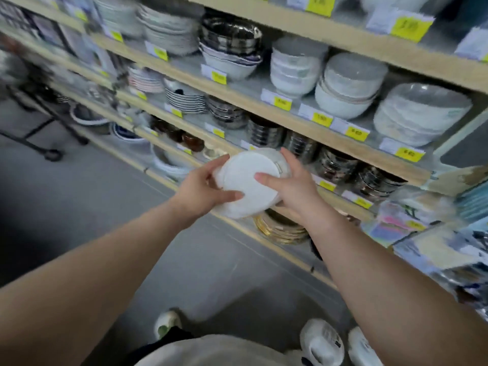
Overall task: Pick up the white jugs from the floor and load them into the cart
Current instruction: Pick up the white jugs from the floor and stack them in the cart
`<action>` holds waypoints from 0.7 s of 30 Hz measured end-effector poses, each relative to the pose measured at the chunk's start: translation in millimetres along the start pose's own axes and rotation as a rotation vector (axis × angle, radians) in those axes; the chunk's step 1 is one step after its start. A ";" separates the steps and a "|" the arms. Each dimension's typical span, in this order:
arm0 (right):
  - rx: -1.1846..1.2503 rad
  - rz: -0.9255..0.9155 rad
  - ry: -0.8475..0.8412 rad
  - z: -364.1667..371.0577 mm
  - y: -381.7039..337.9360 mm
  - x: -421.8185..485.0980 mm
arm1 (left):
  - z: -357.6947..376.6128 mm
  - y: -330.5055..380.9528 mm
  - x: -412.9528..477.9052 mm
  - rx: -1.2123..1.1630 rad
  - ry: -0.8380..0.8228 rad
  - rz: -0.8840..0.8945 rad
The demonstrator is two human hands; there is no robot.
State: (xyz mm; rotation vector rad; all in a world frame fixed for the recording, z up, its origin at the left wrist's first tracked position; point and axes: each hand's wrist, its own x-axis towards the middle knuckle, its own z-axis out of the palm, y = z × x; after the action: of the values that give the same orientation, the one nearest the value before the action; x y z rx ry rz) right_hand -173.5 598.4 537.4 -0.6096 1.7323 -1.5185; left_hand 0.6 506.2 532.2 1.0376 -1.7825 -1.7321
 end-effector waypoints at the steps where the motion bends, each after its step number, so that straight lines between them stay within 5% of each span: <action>1: -0.008 -0.006 -0.048 28.0 -4.6 8.5 | -25.4 -1.7 -0.5 -0.008 0.056 0.006; 21: -0.060 -0.078 -0.748 548.3 -59.7 150.8 | -464.3 -24.9 26.4 0.051 0.831 -0.012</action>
State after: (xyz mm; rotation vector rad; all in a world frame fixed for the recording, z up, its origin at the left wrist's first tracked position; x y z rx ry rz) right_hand 155.6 130.9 549.0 -1.1158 1.1798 -1.0783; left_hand 341.3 189.5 556.4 1.4975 -1.2700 -1.0063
